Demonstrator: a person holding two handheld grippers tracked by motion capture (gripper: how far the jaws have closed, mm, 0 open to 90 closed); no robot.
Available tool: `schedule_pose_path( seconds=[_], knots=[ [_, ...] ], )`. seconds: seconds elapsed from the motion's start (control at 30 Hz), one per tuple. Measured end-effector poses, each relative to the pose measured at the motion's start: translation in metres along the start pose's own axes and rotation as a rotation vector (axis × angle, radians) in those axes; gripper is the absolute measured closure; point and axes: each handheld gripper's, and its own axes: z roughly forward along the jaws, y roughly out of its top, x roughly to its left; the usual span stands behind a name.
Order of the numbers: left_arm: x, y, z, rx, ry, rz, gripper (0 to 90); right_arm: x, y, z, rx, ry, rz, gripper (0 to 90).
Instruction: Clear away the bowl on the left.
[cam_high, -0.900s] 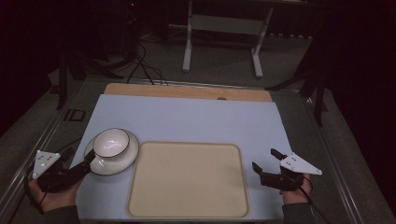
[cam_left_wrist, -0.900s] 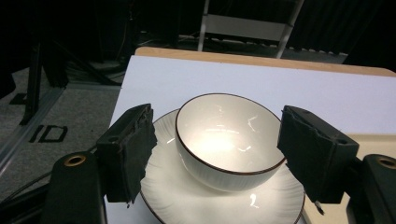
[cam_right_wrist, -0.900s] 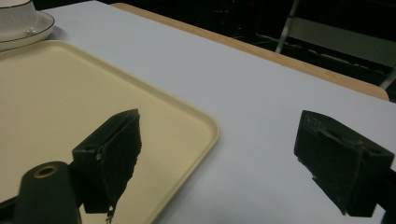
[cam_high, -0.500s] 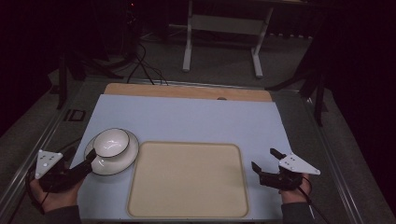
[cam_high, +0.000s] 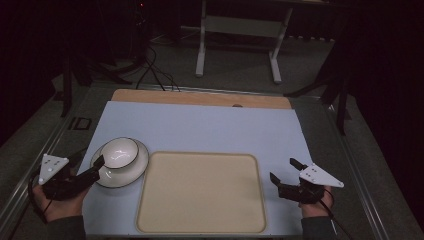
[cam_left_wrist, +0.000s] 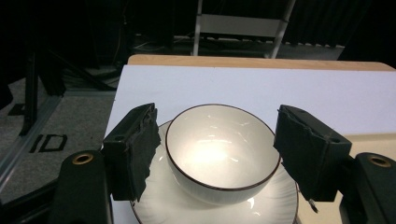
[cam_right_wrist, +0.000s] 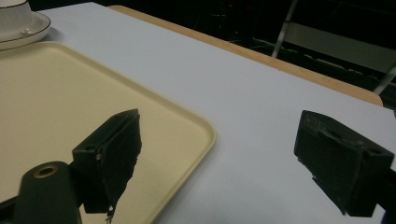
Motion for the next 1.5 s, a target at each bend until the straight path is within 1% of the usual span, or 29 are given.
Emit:
schedule_pose_path(
  seconds=[0.13, 0.33, 0.47, 0.93, 1.13, 1.4, 1.5],
  knots=[
    [0.003, 0.002, 0.006, 0.011, -0.002, 0.008, 31.1, -0.001, 0.000, 0.000, -0.003, -0.001, 0.002, 14.4],
    [0.006, 0.001, 0.015, 0.036, 0.007, 0.026, 31.2, 0.000, 0.000, 0.000, -0.006, -0.002, 0.002, 14.4],
    [0.007, 0.000, 0.021, 0.040, 0.008, 0.025, 31.2, -0.001, 0.000, 0.000, -0.012, -0.001, 0.001, 14.4],
    [0.018, -0.006, 0.034, 0.064, 0.024, -0.009, 31.1, -0.001, 0.001, -0.002, -0.017, -0.004, 0.000, 14.4],
    [0.020, -0.009, 0.039, 0.082, 0.029, -0.007, 31.0, -0.001, 0.001, -0.002, -0.020, -0.004, 0.001, 14.4],
    [0.022, -0.014, 0.046, 0.106, 0.029, -0.023, 31.1, -0.001, 0.001, -0.002, -0.025, 0.000, -0.001, 14.4],
    [0.022, -0.014, 0.049, 0.116, 0.032, -0.023, 31.2, -0.001, 0.001, -0.002, -0.027, -0.001, 0.000, 14.3]
  ],
)
